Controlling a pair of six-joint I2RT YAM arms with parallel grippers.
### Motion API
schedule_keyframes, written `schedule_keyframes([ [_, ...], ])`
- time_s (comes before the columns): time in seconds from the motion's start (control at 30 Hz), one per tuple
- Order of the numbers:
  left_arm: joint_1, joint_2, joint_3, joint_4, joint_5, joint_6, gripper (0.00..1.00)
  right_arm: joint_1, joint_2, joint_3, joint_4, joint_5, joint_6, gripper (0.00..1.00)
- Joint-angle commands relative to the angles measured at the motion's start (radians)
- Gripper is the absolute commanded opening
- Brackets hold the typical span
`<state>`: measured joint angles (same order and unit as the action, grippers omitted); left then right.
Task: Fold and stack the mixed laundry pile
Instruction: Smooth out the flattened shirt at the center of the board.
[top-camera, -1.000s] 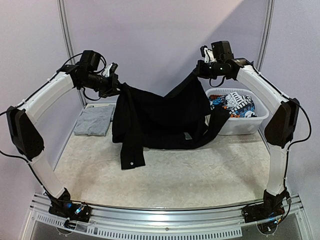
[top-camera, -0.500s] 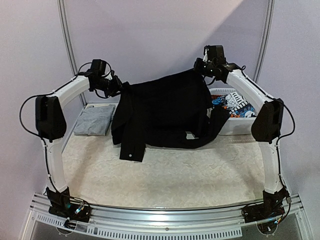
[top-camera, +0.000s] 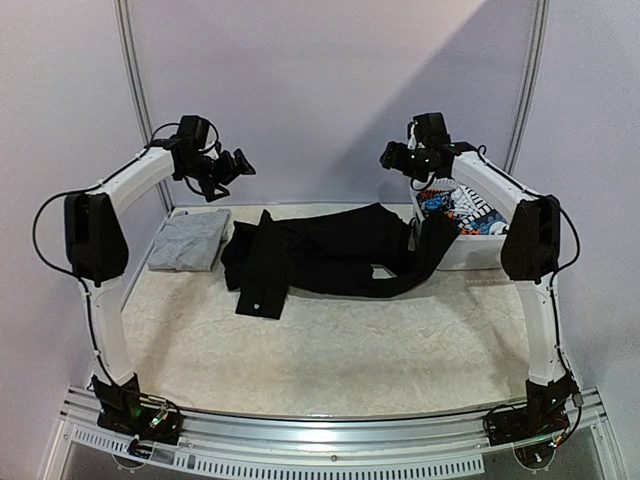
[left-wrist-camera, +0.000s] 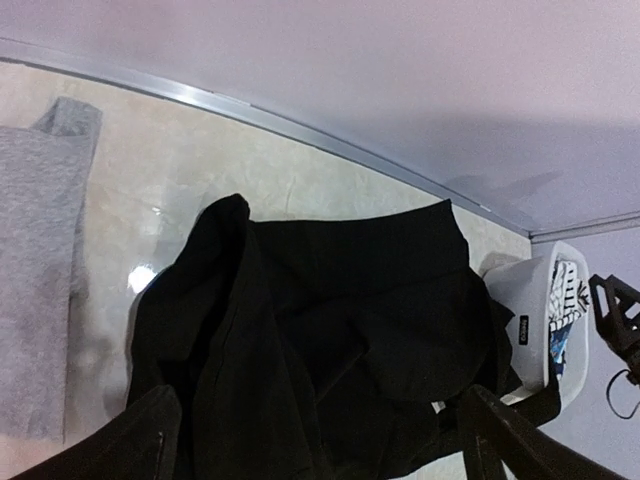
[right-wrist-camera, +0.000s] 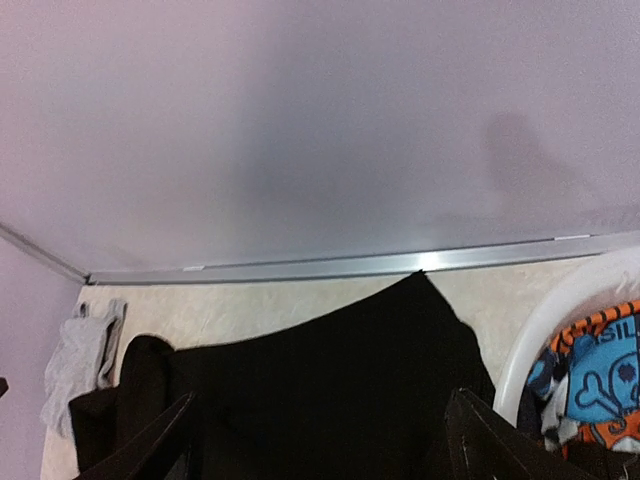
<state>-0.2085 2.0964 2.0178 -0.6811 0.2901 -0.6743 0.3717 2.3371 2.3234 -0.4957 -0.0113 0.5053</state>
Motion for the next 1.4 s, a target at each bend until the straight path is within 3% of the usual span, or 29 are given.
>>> schedule_keyframes([
  [0.0,-0.025,-0.181,-0.197,-0.143,-0.098,0.127,0.94,0.033,-0.222,-0.154,-0.047,-0.115,-0.148,0.83],
  [0.17,-0.025,-0.362,-0.549,-0.069,-0.09,0.17,0.82,0.094,-0.397,-0.401,-0.125,-0.168,-0.321,0.81],
  [0.37,-0.026,-0.367,-0.747,0.002,-0.031,0.247,0.76,0.209,-0.495,-0.648,-0.207,-0.161,-0.456,0.79],
  [0.5,-0.023,-0.309,-0.766,0.014,-0.048,0.267,0.75,0.293,-0.489,-0.695,-0.252,-0.111,-0.494,0.78],
  [0.6,-0.023,-0.265,-0.758,0.047,-0.051,0.269,0.68,0.316,-0.469,-0.718,-0.239,-0.118,-0.481,0.78],
  [0.83,-0.024,-0.158,-0.71,0.073,-0.037,0.26,0.52,0.334,-0.372,-0.702,-0.223,-0.139,-0.449,0.8],
  [1.07,-0.026,-0.112,-0.698,0.116,0.005,0.255,0.45,0.34,-0.269,-0.704,-0.215,-0.089,-0.429,0.81],
  [1.37,-0.026,-0.083,-0.66,0.127,0.015,0.257,0.16,0.34,-0.186,-0.68,-0.218,-0.012,-0.396,0.77],
])
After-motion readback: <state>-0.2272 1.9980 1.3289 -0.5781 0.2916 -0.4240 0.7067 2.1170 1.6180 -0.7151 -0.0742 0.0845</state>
